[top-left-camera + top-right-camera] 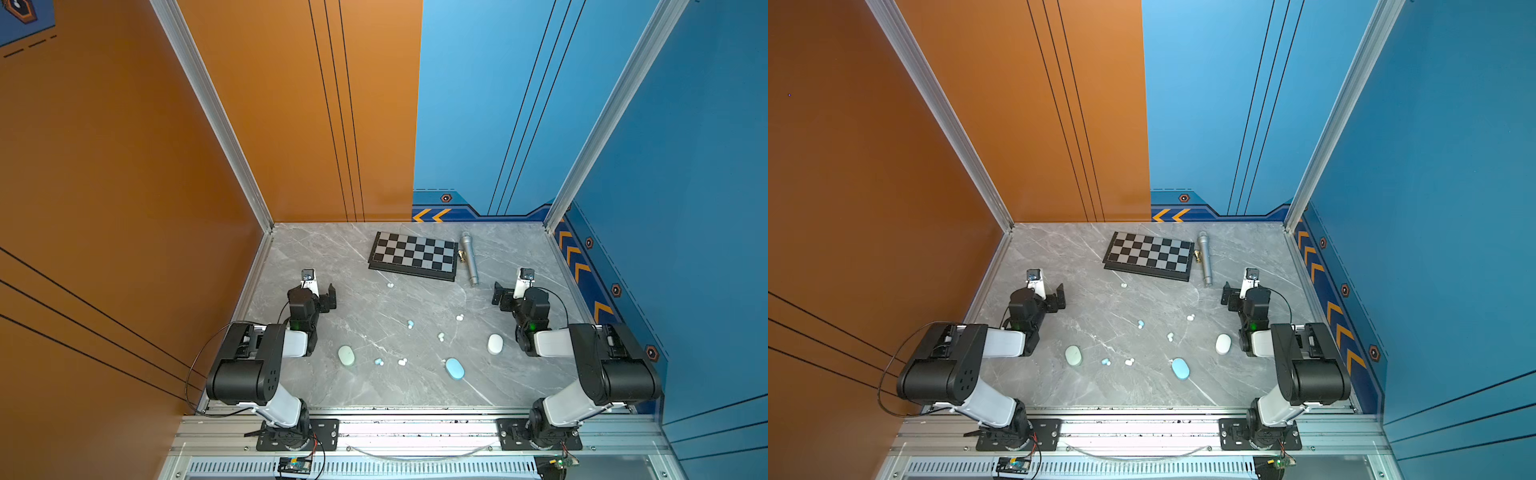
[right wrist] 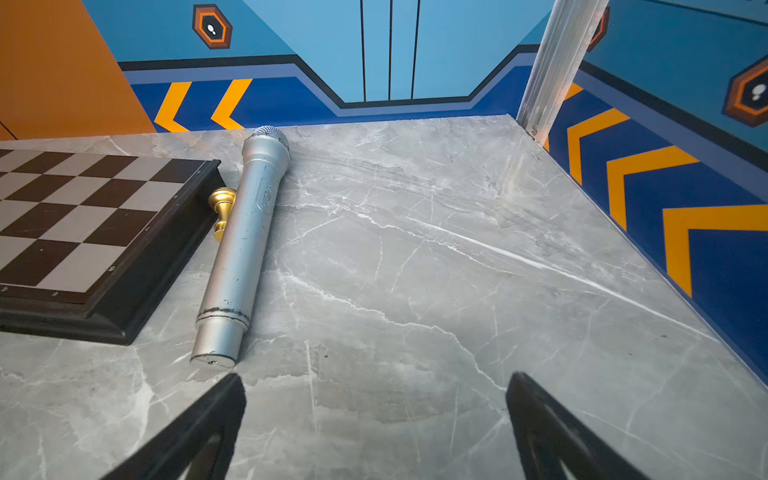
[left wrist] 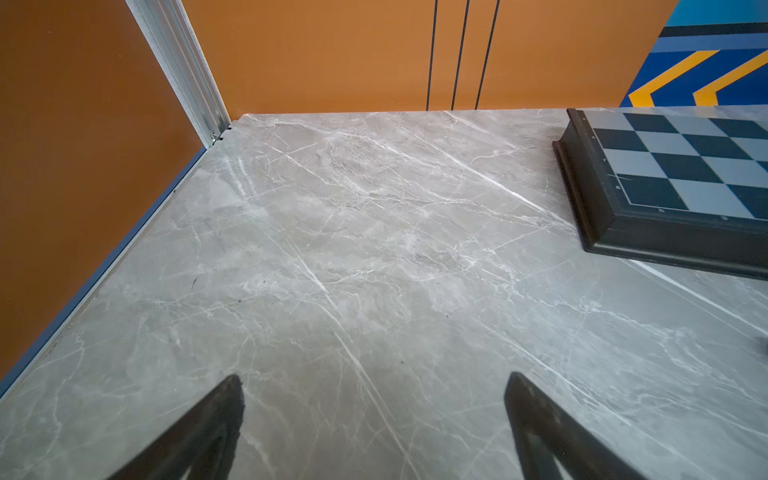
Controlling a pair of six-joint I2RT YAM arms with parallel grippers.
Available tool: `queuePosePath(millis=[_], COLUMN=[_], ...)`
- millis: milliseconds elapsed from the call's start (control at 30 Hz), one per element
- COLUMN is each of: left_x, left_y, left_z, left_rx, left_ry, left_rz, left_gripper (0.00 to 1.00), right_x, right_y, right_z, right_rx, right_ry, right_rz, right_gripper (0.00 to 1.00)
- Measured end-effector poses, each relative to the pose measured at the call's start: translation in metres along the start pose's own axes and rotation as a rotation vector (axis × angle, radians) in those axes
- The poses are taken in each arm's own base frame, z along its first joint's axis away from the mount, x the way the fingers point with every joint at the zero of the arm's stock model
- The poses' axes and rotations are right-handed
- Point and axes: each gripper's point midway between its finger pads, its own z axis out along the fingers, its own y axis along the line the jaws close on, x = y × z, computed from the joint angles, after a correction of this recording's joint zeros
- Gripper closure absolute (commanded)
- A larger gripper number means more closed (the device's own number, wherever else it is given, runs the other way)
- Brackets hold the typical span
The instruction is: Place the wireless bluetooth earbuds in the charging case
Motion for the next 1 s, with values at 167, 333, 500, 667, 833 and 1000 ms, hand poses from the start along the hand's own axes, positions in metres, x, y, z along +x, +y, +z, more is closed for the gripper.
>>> queuePosePath(millis=[167, 333, 500, 667, 833, 1000], left_x=[0.000, 0.000, 0.000, 0.000, 0.000, -0.014], left_y=[0.000, 0.001, 0.003, 0.003, 0.004, 0.007], left_z=[0.000, 0.000, 0.000, 0.000, 0.000, -0.011], left_rx=[0.000, -0.002, -0.006, -0.006, -0.002, -0.007], left_ry=[0.000, 0.001, 0.000, 0.001, 0.002, -0.010], left_rz=[0.003, 0.001, 0.000, -0.001, -0.003, -0.008], left_gripper=[0.02, 0.02, 0.02, 0.02, 0.02, 0.02], right_x=[0.000, 0.000, 0.000, 0.000, 0.000, -0.012], right_y=[0.000, 0.000, 0.000, 0.000, 0.000, -0.008], right_z=[0.000, 0.000, 0.000, 0.000, 0.000, -0.010], right_rx=[0.000, 0.000, 0.000, 0.000, 0.000, 0.046], right_ry=[0.000, 0.000, 0.000, 0.000, 0.001, 0.036], right_rz=[0.000, 0.000, 0.000, 0.000, 0.001, 0.007], right_gripper=[0.00, 0.00, 0.00, 0.00, 0.00, 0.00])
